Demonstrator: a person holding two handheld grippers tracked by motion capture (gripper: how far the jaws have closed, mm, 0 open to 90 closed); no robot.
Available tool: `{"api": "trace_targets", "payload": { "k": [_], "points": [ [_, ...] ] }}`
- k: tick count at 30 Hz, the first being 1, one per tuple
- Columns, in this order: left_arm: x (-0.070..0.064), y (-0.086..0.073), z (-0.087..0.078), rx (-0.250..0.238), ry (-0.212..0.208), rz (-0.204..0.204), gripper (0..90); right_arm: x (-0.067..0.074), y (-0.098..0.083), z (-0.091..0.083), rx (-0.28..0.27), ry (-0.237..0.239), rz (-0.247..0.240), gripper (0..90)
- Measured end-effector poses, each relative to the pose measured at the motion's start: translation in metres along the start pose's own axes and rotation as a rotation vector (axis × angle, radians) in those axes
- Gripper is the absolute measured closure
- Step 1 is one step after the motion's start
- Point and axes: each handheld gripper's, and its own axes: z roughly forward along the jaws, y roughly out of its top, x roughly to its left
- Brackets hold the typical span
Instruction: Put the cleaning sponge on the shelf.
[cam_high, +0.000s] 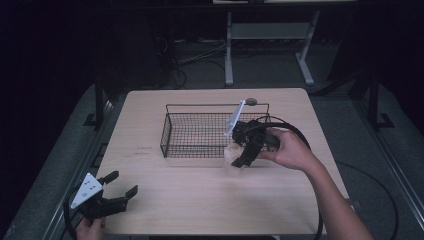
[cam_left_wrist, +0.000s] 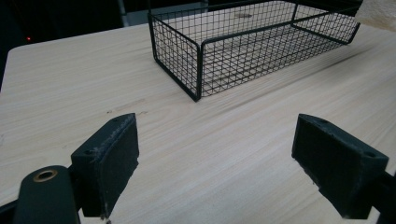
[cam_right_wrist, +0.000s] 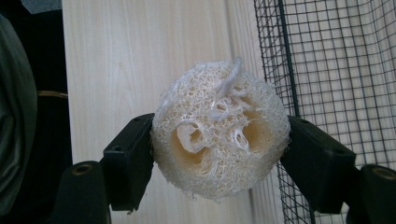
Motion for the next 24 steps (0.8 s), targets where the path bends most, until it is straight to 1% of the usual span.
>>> {"api": "trace_targets", "payload": {
  "k": [5,11,14,18,20,21,24],
  "points": [
    [0.000,0.000,0.000,0.002,-0.001,0.001,14.1,-0.003,0.003,-0.002,0.010,-0.002,0.001,27.8],
    [0.001,0.000,0.000,-0.002,0.002,-0.004,14.1,-0.009,0.003,-0.002,0.004,0.009,0.013,27.8],
    [0.001,0.000,0.000,-0.001,0.000,-0.003,14.1,-0.012,0.005,-0.003,0.016,0.008,0.013,27.8],
    [0.001,0.000,0.000,0.002,-0.003,-0.001,14.1,-0.015,0.008,-0.007,0.014,0.001,0.005,27.8],
    [0.000,0.000,0.000,0.002,-0.003,0.001,14.1,-0.017,0.010,-0.009,0.005,0.005,0.009,27.8],
    [0.000,0.000,0.000,0.002,-0.003,0.000,14.1,-0.017,0.011,-0.011,0.008,-0.004,0.007,27.8],
    [0.000,0.000,0.000,0.003,-0.003,0.001,14.1,-0.020,0.015,-0.015,0.009,-0.010,0.003,27.8]
  ]
}}
